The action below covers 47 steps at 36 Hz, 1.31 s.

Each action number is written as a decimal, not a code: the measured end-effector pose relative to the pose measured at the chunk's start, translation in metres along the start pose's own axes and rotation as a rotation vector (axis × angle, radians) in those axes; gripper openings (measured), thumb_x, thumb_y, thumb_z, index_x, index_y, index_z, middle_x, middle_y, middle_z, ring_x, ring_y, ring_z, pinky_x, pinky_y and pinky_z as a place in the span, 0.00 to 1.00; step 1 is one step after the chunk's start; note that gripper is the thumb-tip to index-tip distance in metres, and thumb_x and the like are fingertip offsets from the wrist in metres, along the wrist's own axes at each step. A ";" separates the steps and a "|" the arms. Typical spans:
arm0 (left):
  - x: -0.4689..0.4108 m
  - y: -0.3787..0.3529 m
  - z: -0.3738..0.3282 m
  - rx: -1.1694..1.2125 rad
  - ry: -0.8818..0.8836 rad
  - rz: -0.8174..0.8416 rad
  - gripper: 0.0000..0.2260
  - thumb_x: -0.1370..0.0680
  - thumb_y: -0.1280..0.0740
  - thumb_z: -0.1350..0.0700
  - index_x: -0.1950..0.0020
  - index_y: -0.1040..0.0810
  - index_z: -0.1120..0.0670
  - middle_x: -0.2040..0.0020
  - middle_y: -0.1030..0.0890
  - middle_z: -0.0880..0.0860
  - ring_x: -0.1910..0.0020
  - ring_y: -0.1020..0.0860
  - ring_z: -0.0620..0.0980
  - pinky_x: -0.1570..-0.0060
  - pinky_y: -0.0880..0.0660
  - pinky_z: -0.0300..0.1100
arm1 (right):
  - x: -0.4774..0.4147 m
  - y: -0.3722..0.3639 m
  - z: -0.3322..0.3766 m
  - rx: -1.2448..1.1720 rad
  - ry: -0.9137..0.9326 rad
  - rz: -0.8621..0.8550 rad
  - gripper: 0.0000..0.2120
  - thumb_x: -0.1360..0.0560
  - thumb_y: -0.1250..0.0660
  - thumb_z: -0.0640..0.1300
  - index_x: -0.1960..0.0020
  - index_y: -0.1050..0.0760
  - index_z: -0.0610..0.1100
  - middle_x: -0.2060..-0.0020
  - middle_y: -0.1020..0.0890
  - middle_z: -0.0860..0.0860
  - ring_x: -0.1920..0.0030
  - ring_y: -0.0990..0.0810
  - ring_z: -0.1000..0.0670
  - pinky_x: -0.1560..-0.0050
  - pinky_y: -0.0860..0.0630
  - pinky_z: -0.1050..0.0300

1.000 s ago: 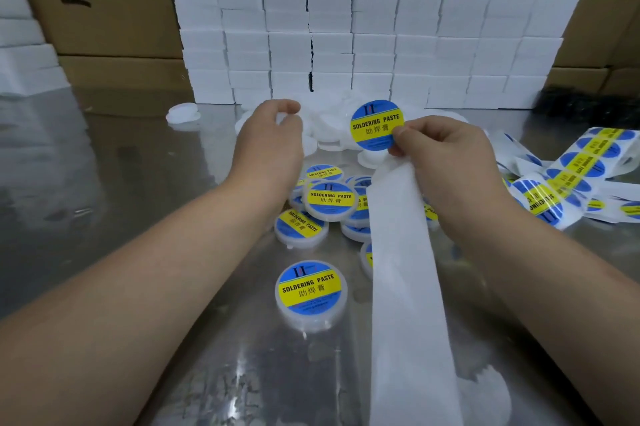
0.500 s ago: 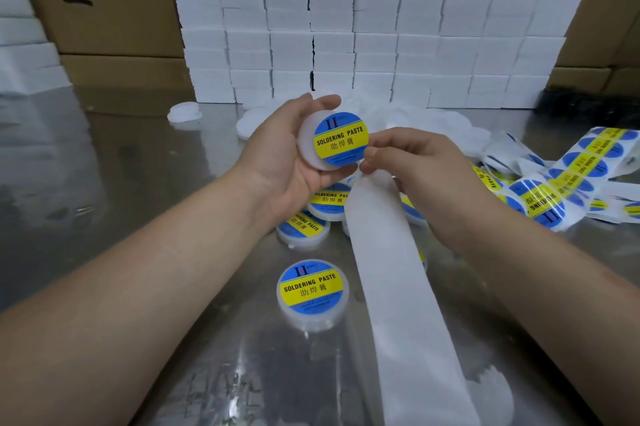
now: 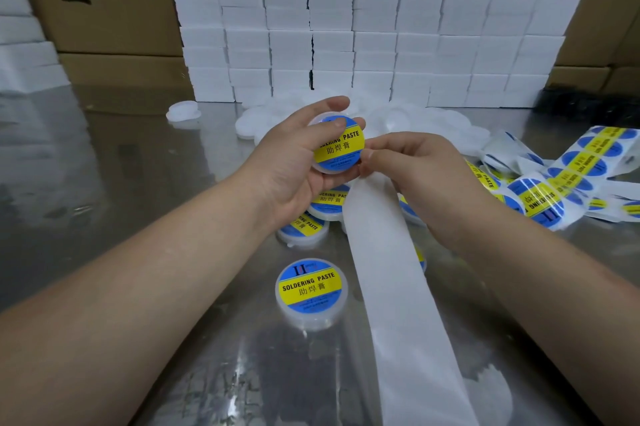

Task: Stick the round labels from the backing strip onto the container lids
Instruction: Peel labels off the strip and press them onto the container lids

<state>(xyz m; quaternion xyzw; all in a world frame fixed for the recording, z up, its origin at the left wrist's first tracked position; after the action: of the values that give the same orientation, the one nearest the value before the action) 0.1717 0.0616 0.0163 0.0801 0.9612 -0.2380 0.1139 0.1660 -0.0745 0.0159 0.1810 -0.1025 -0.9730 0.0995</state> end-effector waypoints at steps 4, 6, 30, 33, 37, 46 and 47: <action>0.001 -0.001 0.001 0.004 -0.004 0.003 0.09 0.23 0.39 0.65 0.51 0.23 0.53 0.58 0.16 0.52 0.61 0.17 0.52 0.65 0.21 0.43 | 0.000 -0.001 -0.001 0.007 0.005 0.002 0.09 0.27 0.34 0.41 0.61 0.18 0.50 0.67 0.17 0.53 0.63 0.20 0.55 0.62 0.27 0.61; 0.001 0.000 0.001 0.002 -0.006 0.005 0.10 0.23 0.39 0.66 0.51 0.23 0.52 0.58 0.16 0.52 0.61 0.17 0.52 0.65 0.21 0.43 | 0.000 0.000 0.000 0.003 0.002 0.005 0.08 0.27 0.34 0.41 0.60 0.18 0.50 0.66 0.16 0.53 0.62 0.20 0.54 0.61 0.25 0.59; 0.003 -0.001 0.001 -0.065 -0.020 -0.009 0.11 0.24 0.38 0.67 0.51 0.22 0.51 0.58 0.15 0.51 0.57 0.17 0.53 0.60 0.20 0.47 | 0.001 0.000 0.002 0.023 -0.028 0.002 0.08 0.26 0.34 0.41 0.61 0.19 0.50 0.70 0.18 0.56 0.66 0.21 0.60 0.67 0.29 0.69; 0.003 -0.001 0.001 -0.083 -0.024 -0.018 0.11 0.24 0.38 0.67 0.52 0.22 0.51 0.58 0.16 0.50 0.58 0.17 0.52 0.60 0.20 0.47 | 0.003 0.000 0.003 0.031 -0.035 -0.013 0.08 0.26 0.35 0.42 0.60 0.19 0.50 0.70 0.18 0.56 0.69 0.22 0.62 0.71 0.31 0.71; 0.004 -0.002 0.000 -0.155 -0.046 -0.039 0.12 0.23 0.38 0.66 0.52 0.22 0.49 0.58 0.16 0.48 0.60 0.17 0.50 0.62 0.20 0.44 | 0.003 0.000 0.006 0.048 -0.041 -0.032 0.09 0.25 0.35 0.42 0.61 0.20 0.50 0.69 0.20 0.55 0.72 0.26 0.63 0.74 0.33 0.72; 0.011 -0.008 -0.002 -0.415 -0.224 -0.201 0.12 0.22 0.37 0.63 0.52 0.25 0.44 0.53 0.18 0.47 0.64 0.18 0.44 0.66 0.22 0.37 | 0.002 -0.004 0.007 0.095 -0.055 -0.048 0.14 0.25 0.36 0.42 0.66 0.21 0.54 0.72 0.22 0.54 0.77 0.30 0.62 0.78 0.36 0.72; 0.011 -0.008 -0.003 -0.434 -0.244 -0.233 0.12 0.22 0.37 0.63 0.52 0.26 0.44 0.53 0.18 0.47 0.64 0.18 0.44 0.67 0.22 0.36 | 0.002 -0.004 0.006 0.110 -0.055 -0.055 0.13 0.25 0.35 0.43 0.66 0.21 0.52 0.72 0.22 0.54 0.78 0.31 0.61 0.79 0.36 0.72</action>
<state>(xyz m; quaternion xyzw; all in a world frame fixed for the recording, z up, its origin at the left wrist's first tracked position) 0.1588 0.0570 0.0198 -0.0867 0.9716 -0.0458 0.2153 0.1610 -0.0696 0.0199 0.1622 -0.1537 -0.9729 0.0598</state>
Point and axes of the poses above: each hand's wrist, its own x-axis away from the middle knuckle, its own y-axis out of the back of the hand, z = x × y, the point moved 1 cm from there along -x, towards the middle knuckle
